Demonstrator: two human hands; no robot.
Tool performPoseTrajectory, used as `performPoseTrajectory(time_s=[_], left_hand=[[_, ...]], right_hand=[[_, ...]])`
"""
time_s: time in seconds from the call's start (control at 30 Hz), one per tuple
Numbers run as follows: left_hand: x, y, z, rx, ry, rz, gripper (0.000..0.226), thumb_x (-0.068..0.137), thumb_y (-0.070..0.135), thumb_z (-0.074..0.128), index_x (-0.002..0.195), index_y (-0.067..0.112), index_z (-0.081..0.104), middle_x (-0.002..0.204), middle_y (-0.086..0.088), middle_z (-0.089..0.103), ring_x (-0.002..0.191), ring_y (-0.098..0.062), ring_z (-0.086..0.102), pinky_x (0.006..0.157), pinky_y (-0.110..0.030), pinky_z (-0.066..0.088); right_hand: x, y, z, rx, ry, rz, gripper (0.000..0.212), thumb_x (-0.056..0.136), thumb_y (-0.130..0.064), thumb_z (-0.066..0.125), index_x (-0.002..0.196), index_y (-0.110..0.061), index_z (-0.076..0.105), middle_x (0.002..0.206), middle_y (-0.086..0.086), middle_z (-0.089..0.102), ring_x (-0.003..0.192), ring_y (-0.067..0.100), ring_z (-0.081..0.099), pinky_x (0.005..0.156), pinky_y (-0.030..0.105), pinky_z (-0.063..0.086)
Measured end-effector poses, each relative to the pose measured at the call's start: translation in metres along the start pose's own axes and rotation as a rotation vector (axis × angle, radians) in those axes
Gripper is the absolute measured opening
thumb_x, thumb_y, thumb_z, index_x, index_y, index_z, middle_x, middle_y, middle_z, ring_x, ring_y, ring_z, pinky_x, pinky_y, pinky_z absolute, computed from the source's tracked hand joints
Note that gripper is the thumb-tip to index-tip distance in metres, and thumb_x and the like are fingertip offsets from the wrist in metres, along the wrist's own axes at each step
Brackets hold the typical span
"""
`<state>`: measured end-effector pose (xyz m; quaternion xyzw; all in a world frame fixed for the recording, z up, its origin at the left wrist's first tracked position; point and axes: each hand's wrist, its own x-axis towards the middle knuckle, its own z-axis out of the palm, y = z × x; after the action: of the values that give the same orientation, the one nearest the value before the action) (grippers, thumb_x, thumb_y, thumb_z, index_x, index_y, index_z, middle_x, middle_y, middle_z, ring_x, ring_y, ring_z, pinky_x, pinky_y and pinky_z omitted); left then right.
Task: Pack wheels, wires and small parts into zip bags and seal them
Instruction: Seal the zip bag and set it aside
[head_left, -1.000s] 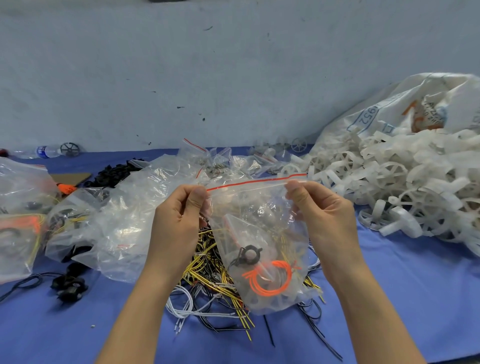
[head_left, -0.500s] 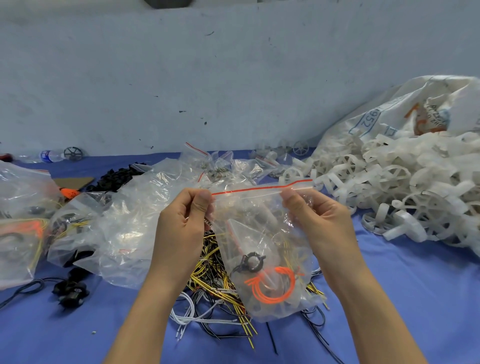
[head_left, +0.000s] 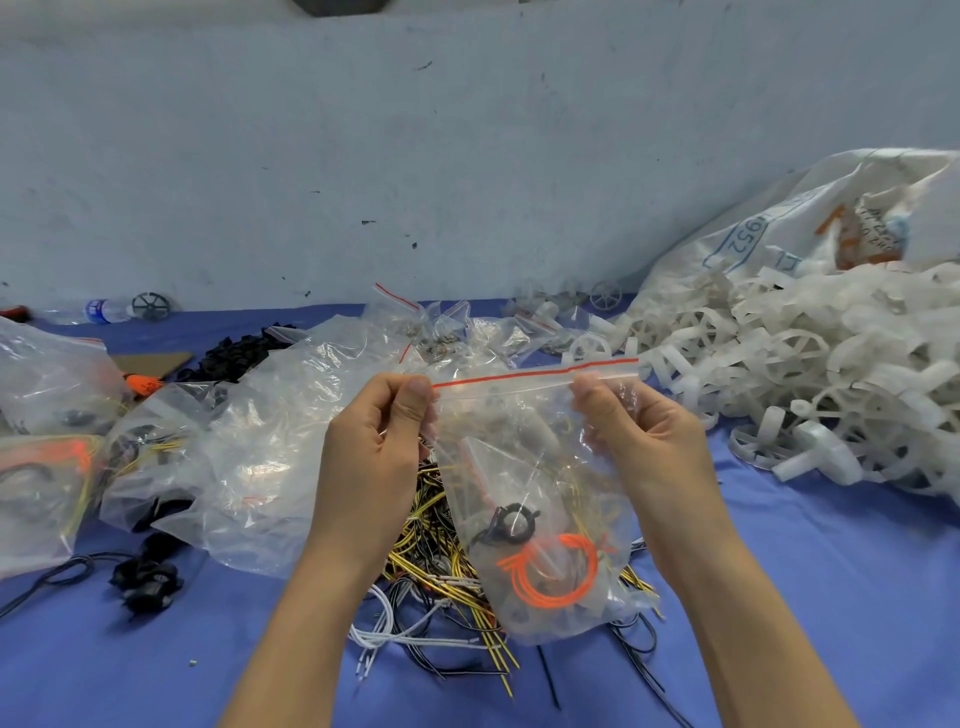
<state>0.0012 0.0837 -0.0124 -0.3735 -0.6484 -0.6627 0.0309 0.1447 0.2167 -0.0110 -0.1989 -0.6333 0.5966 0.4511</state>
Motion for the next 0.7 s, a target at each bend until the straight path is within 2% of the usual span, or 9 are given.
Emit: performPoseTrajectory(time_s=[0.1,0.27,0.43,0.5,0.6,0.63,0.7], left_hand=[[0.000,0.001,0.001,-0.002,-0.004,0.004,0.030,0.097,0.042,0.051,0.079,0.021,0.063,0.073,0.000,0.065,0.062,-0.005,0.056,0.059,-0.018,0.047],[-0.001,0.002,0.002,-0.006,-0.022,0.005,0.029,0.098,0.041,0.051,0.081,0.022,0.064,0.072,0.003,0.065,0.064,-0.005,0.058,0.061,-0.018,0.049],[-0.001,0.004,0.001,0.003,-0.026,0.030,0.028,0.097,0.042,0.050,0.081,0.023,0.064,0.073,-0.001,0.066,0.063,-0.005,0.058,0.060,-0.012,0.045],[-0.001,0.004,0.002,0.013,-0.029,0.035,0.029,0.098,0.043,0.050,0.082,0.024,0.064,0.074,-0.001,0.066,0.063,-0.006,0.059,0.060,-0.015,0.046],[0.001,0.009,0.000,0.044,-0.029,0.044,0.022,0.096,0.050,0.053,0.091,0.032,0.064,0.084,0.009,0.067,0.078,-0.006,0.063,0.069,-0.022,0.051],[0.005,0.012,-0.001,0.078,-0.033,0.075,0.018,0.094,0.051,0.055,0.097,0.036,0.063,0.091,0.015,0.067,0.086,-0.004,0.063,0.073,-0.019,0.050],[0.014,0.021,-0.003,0.211,-0.110,0.171,0.025,0.091,0.053,0.058,0.111,0.038,0.060,0.105,0.020,0.065,0.101,-0.002,0.061,0.081,-0.010,0.044]], right_hand=[[-0.002,-0.004,0.002,0.074,-0.064,0.015,0.017,0.076,-0.040,0.074,0.075,-0.023,0.076,0.063,-0.015,0.066,0.057,-0.003,0.057,0.057,0.008,0.044],[-0.002,-0.003,0.001,0.073,-0.062,0.006,0.014,0.084,-0.027,0.073,0.083,-0.013,0.076,0.059,-0.016,0.064,0.057,-0.005,0.058,0.056,0.007,0.044],[-0.001,0.000,0.002,0.071,0.005,-0.001,0.020,0.081,-0.031,0.074,0.084,-0.012,0.077,0.065,-0.014,0.067,0.061,-0.002,0.059,0.059,0.011,0.046],[-0.001,0.000,0.002,0.073,0.021,0.003,0.019,0.082,-0.031,0.074,0.084,-0.013,0.077,0.066,-0.014,0.067,0.062,-0.002,0.059,0.059,0.011,0.046],[-0.001,0.000,0.003,0.059,0.008,0.003,0.016,0.085,-0.029,0.073,0.081,-0.015,0.075,0.068,-0.011,0.068,0.063,-0.002,0.061,0.058,0.009,0.046],[-0.001,-0.001,0.003,0.053,-0.006,-0.002,0.015,0.086,-0.028,0.072,0.081,-0.014,0.075,0.070,-0.010,0.069,0.064,-0.001,0.063,0.058,0.009,0.046],[-0.002,-0.002,0.004,0.040,-0.041,-0.022,0.014,0.087,-0.025,0.072,0.081,-0.013,0.075,0.073,-0.007,0.072,0.067,-0.001,0.065,0.060,0.008,0.046]])
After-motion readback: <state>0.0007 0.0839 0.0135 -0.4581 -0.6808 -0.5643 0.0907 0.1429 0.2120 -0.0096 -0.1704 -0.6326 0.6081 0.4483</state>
